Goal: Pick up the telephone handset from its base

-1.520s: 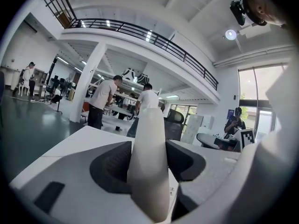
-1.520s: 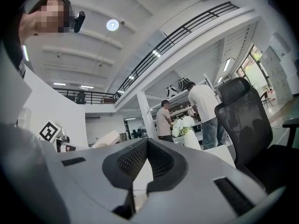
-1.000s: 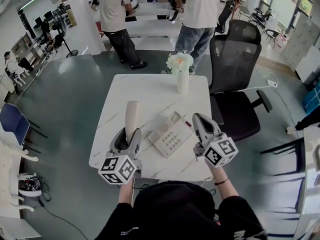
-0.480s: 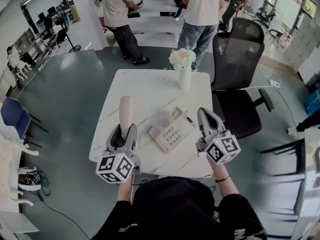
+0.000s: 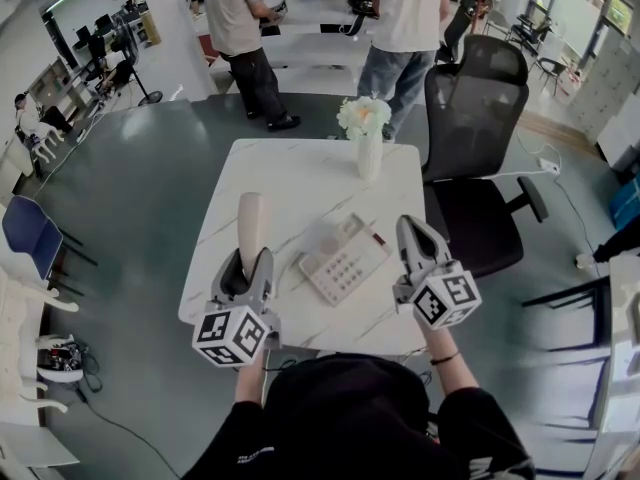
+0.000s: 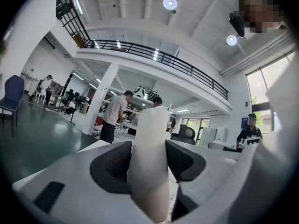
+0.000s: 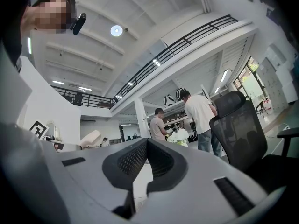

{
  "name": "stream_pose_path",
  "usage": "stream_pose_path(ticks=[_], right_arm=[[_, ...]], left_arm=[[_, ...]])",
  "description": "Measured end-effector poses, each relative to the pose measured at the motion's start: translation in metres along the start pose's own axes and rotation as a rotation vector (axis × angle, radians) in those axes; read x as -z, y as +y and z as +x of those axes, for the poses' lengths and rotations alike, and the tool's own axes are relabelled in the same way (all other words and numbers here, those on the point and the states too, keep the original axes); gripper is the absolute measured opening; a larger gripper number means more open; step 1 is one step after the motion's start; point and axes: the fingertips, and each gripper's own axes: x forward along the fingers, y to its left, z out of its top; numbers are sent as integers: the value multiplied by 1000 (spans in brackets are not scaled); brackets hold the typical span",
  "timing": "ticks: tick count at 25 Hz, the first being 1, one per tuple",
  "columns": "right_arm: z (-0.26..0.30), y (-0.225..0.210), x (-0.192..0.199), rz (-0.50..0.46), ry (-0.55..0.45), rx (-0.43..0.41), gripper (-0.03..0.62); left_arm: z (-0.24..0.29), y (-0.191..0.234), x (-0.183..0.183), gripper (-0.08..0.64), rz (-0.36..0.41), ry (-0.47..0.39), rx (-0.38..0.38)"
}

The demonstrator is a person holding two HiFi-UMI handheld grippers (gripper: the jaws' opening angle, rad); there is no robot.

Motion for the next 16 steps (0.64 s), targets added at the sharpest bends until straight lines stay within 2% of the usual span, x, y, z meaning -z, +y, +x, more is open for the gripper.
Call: stream_pose_path(ticks=[16], right_arm=[[-2, -9, 3, -1, 6, 22, -9]], left_arm=[[5, 3, 10, 216, -2, 23, -9]])
